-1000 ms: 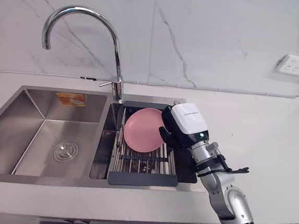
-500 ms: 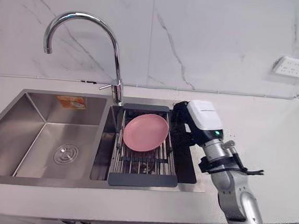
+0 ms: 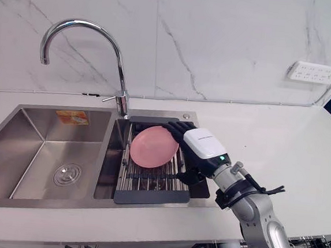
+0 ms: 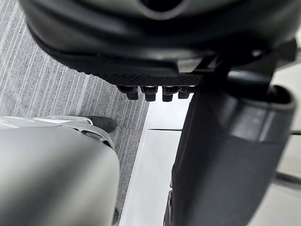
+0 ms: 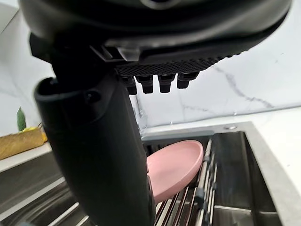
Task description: Walk over to the sink, pick up the cup, carry it to the dishwasher, place the cup inside the dishwasher, then close the dishwasher door
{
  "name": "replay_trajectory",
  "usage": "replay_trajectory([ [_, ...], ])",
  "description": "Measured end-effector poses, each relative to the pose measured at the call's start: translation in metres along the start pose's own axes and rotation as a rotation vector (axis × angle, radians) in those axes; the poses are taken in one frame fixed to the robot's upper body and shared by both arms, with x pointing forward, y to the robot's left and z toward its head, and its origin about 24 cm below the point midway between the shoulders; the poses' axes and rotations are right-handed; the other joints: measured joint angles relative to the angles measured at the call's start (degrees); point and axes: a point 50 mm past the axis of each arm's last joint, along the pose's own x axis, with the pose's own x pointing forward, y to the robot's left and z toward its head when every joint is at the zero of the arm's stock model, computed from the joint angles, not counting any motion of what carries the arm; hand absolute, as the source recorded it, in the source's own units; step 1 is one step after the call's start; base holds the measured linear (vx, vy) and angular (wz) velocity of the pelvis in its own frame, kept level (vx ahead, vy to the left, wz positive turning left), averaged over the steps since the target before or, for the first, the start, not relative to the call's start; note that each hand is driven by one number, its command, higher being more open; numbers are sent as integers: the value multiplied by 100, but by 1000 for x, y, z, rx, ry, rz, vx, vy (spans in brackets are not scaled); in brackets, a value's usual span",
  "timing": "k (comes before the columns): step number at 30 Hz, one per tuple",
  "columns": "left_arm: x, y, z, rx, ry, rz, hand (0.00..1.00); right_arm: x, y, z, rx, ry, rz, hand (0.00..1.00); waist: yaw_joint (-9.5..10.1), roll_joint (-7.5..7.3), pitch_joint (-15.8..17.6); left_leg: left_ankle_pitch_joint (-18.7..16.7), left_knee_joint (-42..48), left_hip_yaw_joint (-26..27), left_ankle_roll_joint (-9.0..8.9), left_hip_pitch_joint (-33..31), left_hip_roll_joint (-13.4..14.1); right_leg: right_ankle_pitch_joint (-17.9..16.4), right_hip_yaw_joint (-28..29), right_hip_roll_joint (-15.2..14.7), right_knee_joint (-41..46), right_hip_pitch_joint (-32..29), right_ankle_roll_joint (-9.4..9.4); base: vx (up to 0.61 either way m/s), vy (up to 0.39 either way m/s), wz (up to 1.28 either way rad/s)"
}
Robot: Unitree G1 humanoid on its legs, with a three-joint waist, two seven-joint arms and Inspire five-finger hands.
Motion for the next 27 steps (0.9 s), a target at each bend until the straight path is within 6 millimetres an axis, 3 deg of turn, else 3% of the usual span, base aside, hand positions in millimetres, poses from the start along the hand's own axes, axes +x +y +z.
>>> replay_trajectory([
  [9,0,-5,-3,54,11,-18,100,9,25,-6,-41,42,96,100,124,1,-81,3,-40,-76,3,-3,-12,-5,-77,-22,-1,23,-27,17,56,4],
  [27,1,-4,-10,58,32,-8,100,37,45,-18,-153,122,177,100,316,-36,-70,47,-131,-277,69,0,-111,63,-227,-126,-1,118,-8,11,56,6],
])
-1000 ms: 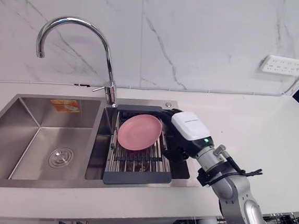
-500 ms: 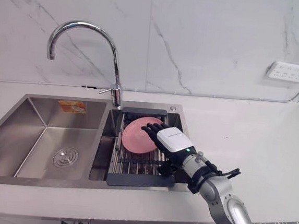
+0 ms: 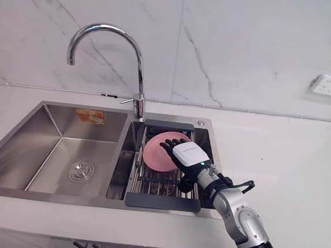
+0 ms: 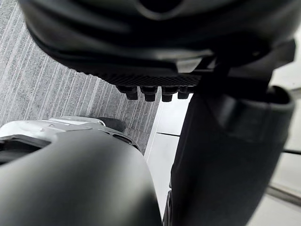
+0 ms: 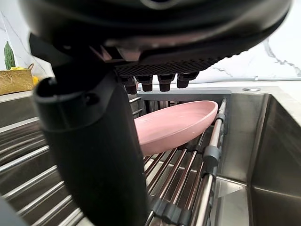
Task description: Walk over to the sink, pick up the cup, carry it to the dishwasher, place the cup inside the dishwasher, then close the dishwasher door
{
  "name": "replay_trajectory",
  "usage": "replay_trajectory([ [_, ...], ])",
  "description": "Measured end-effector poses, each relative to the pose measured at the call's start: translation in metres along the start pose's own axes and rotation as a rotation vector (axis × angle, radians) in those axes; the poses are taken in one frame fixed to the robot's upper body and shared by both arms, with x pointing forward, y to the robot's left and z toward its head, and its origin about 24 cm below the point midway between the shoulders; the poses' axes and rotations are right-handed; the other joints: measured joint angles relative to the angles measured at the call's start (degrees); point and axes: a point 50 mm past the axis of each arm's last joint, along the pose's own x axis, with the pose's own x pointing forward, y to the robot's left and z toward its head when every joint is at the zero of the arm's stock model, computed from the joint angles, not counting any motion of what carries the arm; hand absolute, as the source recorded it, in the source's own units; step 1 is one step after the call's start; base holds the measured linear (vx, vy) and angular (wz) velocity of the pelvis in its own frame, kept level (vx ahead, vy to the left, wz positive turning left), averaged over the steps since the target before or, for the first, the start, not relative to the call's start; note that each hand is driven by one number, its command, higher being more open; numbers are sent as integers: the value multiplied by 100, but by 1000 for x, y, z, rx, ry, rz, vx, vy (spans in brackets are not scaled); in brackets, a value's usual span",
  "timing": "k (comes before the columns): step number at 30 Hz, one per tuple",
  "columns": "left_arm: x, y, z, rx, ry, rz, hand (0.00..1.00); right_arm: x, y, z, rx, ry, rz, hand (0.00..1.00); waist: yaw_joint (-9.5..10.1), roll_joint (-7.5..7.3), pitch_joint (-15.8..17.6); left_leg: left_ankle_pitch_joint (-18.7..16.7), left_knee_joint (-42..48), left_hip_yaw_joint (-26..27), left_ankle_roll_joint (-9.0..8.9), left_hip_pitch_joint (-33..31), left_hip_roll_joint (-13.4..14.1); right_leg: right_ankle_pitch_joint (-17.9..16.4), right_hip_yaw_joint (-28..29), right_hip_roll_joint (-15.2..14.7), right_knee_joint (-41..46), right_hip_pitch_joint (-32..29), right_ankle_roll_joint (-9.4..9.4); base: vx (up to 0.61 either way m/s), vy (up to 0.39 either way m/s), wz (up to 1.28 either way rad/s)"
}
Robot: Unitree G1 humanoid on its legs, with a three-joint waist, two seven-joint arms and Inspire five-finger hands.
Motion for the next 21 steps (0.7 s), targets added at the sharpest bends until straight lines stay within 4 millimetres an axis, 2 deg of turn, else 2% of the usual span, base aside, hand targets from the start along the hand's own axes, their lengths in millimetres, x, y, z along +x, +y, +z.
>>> replay_trajectory([
  [3,0,2,1,-6,-8,9,100,5,-1,3,-23,-2,-5,100,26,-56,52,12,3,-12,17,-7,1,5,-3,-1,0,6,-6,-15,24,1],
  [9,0,2,2,-6,-13,14,100,7,3,2,-71,11,-10,100,75,-56,93,13,2,-17,19,-14,4,5,-10,1,0,3,-6,3,36,1],
  [12,0,2,3,-5,-17,14,100,9,9,0,-85,33,0,100,64,-47,145,32,-61,-15,12,10,-4,-5,-17,-7,0,-1,6,19,47,1],
  [16,0,2,6,-4,-24,15,100,13,3,3,-106,38,-53,100,2,-46,261,37,-84,-9,4,36,-4,-10,-19,-6,0,6,12,18,35,-1],
  [17,0,2,6,-4,-25,15,100,13,3,4,-104,36,-58,0,-5,-45,267,37,-90,-7,3,42,-4,-11,-19,-6,0,8,13,11,36,-1],
  [21,1,1,9,-11,-36,13,100,14,4,5,-114,32,-56,0,-22,-42,279,37,-105,-4,3,54,-5,-18,-21,-8,0,11,23,16,38,0],
])
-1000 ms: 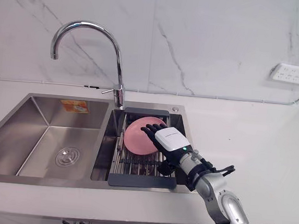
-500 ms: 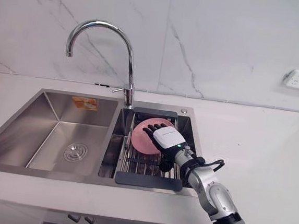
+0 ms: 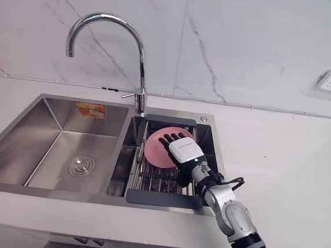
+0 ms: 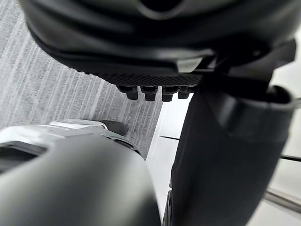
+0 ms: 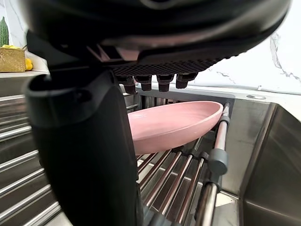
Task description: Walk over to the sink, pick up the cup, carry it to the dishwasher, place the cup inside the dishwasher, then close the dishwasher door
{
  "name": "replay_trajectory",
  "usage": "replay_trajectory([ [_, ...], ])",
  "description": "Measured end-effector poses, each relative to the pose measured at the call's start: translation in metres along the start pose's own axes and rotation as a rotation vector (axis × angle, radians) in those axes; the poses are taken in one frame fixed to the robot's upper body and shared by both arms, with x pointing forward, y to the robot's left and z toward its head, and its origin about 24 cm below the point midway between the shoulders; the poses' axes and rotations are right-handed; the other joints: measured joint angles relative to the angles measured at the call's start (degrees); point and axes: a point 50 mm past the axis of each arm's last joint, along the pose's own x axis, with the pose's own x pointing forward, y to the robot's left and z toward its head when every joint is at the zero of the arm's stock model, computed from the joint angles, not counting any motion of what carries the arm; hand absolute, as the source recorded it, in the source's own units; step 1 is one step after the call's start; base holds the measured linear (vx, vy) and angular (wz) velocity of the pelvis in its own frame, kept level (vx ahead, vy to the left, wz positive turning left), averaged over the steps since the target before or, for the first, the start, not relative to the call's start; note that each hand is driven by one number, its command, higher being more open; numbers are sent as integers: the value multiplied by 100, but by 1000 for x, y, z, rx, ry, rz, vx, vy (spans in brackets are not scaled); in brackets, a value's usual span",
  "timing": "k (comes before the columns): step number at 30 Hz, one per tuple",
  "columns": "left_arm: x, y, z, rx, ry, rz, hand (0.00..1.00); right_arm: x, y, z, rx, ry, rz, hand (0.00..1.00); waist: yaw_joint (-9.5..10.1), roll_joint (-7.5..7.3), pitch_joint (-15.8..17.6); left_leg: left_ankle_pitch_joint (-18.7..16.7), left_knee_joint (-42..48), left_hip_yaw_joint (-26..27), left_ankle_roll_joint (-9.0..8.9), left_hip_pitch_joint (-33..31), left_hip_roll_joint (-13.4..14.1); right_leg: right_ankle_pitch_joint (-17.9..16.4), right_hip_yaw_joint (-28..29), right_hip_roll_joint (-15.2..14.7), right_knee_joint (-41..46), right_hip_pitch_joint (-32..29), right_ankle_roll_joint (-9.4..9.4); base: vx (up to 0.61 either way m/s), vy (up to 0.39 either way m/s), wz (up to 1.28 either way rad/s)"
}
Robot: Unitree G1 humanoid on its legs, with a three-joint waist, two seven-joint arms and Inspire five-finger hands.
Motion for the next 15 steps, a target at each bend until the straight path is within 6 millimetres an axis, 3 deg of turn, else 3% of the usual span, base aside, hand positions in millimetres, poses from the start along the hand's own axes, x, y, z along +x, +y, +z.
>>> replay_trajectory([
  [15,1,-2,13,1,-56,23,100,-3,0,6,-97,2,-193,0,-47,5,145,18,22,26,-27,-41,29,-1,10,20,0,-29,-20,-1,6,0],
])
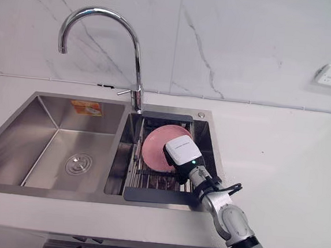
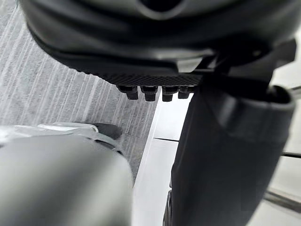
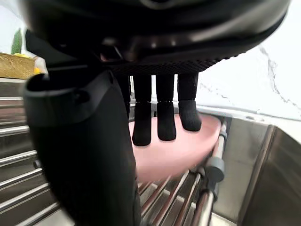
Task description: Walk over to the sink, pick up the cup, carry it to the dishwasher, place the cup inside the dishwasher, then close the dishwasher door
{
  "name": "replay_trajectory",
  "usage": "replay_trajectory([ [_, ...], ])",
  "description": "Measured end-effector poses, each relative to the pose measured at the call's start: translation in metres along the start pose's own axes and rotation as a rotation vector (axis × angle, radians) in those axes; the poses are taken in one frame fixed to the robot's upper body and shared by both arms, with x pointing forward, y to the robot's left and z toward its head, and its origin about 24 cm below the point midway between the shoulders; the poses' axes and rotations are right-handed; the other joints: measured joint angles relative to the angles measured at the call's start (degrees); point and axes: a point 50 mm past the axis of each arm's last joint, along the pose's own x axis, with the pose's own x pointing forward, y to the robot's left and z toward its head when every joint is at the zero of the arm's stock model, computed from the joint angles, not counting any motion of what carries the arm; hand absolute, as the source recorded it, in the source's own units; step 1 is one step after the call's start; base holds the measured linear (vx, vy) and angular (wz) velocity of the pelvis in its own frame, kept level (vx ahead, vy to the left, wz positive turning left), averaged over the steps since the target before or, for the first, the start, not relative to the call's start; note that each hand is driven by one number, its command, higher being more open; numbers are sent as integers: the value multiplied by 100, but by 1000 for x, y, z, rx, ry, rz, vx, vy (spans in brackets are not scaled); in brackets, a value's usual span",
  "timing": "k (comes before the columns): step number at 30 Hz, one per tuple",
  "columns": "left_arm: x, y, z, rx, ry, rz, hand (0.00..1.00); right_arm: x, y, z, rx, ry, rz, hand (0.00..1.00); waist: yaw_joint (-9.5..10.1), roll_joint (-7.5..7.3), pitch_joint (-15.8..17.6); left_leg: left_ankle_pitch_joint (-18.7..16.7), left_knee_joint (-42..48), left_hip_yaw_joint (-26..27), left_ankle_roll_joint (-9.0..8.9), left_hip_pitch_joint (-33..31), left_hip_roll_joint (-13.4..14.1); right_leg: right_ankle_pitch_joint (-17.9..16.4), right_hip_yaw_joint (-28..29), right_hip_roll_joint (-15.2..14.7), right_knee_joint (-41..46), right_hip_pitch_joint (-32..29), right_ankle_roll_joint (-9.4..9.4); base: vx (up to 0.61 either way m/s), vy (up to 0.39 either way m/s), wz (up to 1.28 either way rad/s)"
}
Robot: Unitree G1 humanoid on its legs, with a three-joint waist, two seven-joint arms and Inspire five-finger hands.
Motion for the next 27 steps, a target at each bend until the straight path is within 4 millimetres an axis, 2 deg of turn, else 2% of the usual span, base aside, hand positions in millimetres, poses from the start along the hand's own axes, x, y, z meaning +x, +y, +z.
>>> replay_trajectory([
  [10,0,1,0,-4,-12,14,100,1,-11,-16,8,88,-108,0,88,-4,-2,2,9,-7,5,-10,-16,15,5,-4,0,-15,5,0,0,0],
  [16,0,0,0,-6,-19,13,100,2,-17,-20,80,89,-151,0,90,-6,-4,4,29,-10,9,-11,-18,33,31,-4,0,-14,0,0,0,0],
  [24,0,-2,-1,-10,-16,9,100,-2,-47,-32,193,114,-320,0,76,-3,-5,4,43,11,13,-13,-2,40,66,10,0,-20,-7,0,0,0],
  [27,0,-3,-1,-11,-16,8,100,-4,-52,-35,198,119,-346,0,69,-1,-6,4,42,37,12,-12,-3,40,70,10,0,-22,-7,0,0,0],
])
